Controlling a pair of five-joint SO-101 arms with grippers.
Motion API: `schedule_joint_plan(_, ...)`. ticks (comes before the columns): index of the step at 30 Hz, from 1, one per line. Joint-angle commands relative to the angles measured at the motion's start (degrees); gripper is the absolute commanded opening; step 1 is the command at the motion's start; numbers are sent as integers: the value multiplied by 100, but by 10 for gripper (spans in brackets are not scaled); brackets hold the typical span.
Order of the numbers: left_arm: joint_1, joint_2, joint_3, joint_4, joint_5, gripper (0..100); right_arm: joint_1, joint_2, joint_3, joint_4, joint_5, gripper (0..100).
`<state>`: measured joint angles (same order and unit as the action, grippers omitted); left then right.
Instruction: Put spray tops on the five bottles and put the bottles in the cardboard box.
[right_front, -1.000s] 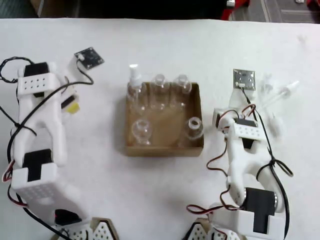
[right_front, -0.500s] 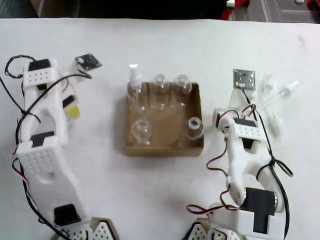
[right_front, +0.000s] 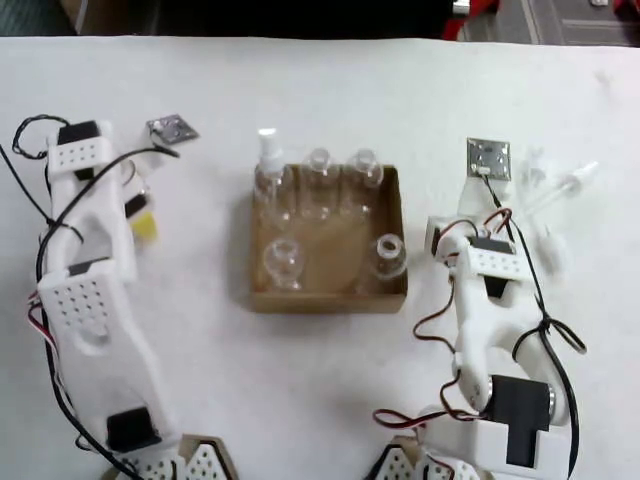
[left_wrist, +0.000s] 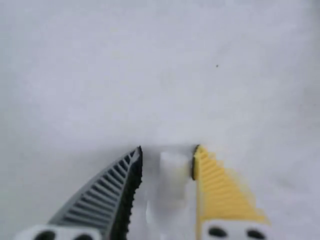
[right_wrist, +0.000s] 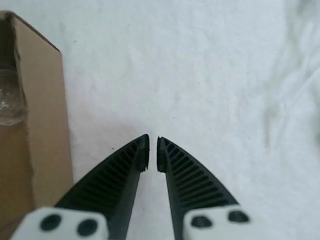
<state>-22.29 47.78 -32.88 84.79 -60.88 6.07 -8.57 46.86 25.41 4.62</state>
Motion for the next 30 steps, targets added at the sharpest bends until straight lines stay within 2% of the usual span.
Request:
schedule_joint_plan(1,13,-40,-237,352,-527,67,-57,-57,-26,-101,79,21)
schedule_joint_plan(5,22,-92,-264,844,-774,19,-57,-57,-26,-101,79,21)
schedule_joint_plan(12,-22,-189,-967,1705,-703,23,-57,-57,-26,-101,79,21)
schedule_joint_plan(19,22,-470,-1292,1749,642,23,-40,-57,-26,-101,79,21)
schedule_joint_plan(30,4,-1490,-1275,1767,1486,22,-40,-57,-26,-84,79,21)
